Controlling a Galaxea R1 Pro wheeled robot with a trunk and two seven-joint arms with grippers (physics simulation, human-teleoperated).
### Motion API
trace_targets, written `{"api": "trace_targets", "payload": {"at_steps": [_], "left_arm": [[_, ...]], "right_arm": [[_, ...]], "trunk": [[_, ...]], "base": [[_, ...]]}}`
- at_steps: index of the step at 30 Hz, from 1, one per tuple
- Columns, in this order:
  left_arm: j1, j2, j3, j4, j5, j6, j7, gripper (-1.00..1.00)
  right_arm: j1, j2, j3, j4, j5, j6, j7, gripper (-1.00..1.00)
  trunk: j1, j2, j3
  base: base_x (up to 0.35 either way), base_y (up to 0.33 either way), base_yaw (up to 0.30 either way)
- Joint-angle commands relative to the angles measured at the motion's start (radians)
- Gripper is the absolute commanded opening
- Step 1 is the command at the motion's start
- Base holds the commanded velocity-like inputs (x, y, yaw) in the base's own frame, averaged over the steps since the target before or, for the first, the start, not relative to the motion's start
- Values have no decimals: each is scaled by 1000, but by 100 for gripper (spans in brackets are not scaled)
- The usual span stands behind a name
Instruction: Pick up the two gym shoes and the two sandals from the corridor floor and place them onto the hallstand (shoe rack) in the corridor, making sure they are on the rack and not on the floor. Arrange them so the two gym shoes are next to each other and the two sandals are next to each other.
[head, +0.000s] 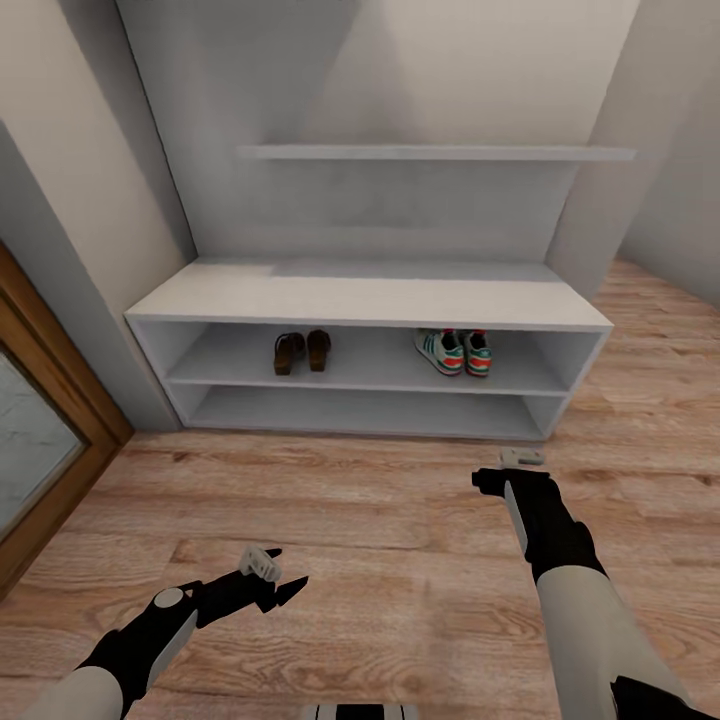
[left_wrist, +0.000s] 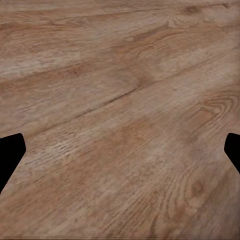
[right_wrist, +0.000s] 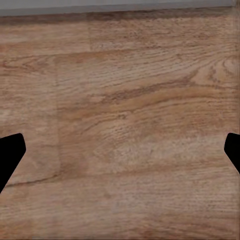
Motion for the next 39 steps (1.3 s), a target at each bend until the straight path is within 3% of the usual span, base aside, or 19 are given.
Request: {"api": "trace_targets", "payload": {"at_steps": [1, 9, 13, 16, 17, 19, 22, 24, 28, 29, 33, 37, 39], "left_arm": [[-1, 1, -8, 1, 6, -7, 1, 100], [-1, 1, -6, 1, 6, -7, 0, 100], [-1, 3, -6, 1, 6, -7, 0, 100], [-1, 3, -6, 1, 7, -7, 0, 100], [-1, 3, -6, 1, 7, -7, 0, 100], [-1, 4, -6, 1, 7, -7, 0, 100], [-1, 6, -5, 1, 7, -7, -1, 100], [-1, 7, -4, 1, 7, -7, -1, 100], [-1, 7, -4, 1, 7, -7, -1, 100], [-1, 8, -3, 1, 7, -7, -1, 100], [-1, 11, -2, 1, 8, -7, -1, 100], [-1, 15, -2, 1, 9, -7, -1, 100], [-1, 16, -1, 1, 10, -7, -1, 100]], "right_arm": [[0, 1, -3, -2, 3, 4, 1, 100], [8, 1, -3, -4, -1, 4, 12, 100], [8, 1, -3, -3, -41, 4, 46, 100], [8, 0, -3, -3, -106, 4, 118, 100], [8, -1, -3, -2, -146, 4, 172, 100], [8, -3, -3, -2, -187, 4, 234, 100], [8, -6, -4, 4, -276, 4, 404, 100], [9, -7, -5, 22, -311, 4, 499, 100], [10, -11, -8, 105, -337, 4, 646, 100], [10, -18, -10, 157, -342, 3, 704, 100], [10, -53, -11, 303, -346, 1, 817, 100], [10, -75, -10, 422, -344, -40, 861, 100], [11, -82, -10, 515, -342, -134, 873, 100]], "trunk": [[0, 0, -1], [0, 0, -1], [0, 0, -1], [0, 0, -1], [0, 0, -1], [0, 0, -1], [0, 0, -1], [0, 0, -1], [0, 0, -1], [0, 0, -1], [0, 0, -1], [0, 0, -1], [0, 0, -1]], "base": [[-40, 0, 0], [-1, 0, 0], [0, 0, 0], [0, 0, 0], [0, 0, 0], [0, 0, 0], [0, 0, 0], [0, 0, 0], [0, 0, 0], [0, 0, 0], [0, 0, 0], [0, 0, 0], [0, 0, 0]]}}
